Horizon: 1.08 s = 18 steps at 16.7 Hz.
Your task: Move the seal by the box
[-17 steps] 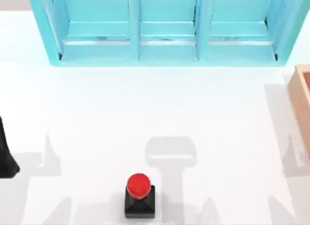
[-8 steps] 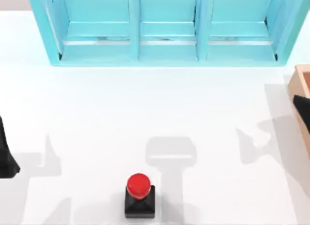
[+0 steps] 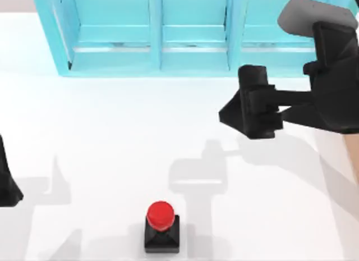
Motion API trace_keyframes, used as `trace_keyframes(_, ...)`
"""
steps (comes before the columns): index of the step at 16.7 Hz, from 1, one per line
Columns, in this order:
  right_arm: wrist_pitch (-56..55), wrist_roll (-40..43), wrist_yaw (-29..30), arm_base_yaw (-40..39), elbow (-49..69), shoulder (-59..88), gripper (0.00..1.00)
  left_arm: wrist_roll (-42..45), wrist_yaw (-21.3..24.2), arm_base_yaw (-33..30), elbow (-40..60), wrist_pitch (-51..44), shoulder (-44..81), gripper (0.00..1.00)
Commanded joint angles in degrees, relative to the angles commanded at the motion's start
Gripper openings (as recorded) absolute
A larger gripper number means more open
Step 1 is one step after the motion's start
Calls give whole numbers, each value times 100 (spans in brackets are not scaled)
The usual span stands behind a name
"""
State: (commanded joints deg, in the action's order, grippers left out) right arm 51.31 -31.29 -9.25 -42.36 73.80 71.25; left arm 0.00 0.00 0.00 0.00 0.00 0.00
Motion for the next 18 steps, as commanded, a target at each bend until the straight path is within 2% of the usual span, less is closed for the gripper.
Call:
trace_keyframes(5,1394,-1097,103,-933,1935,2143,100,0,0,0,0,0,0,100)
trace_keyframes(9,2236,-1810,293,-1424,3044,3483,100,0,0,0,0,0,0,100)
trace_keyframes(18,3091,-2811,874,-1684,4108,5082,100,0,0,0,0,0,0,100)
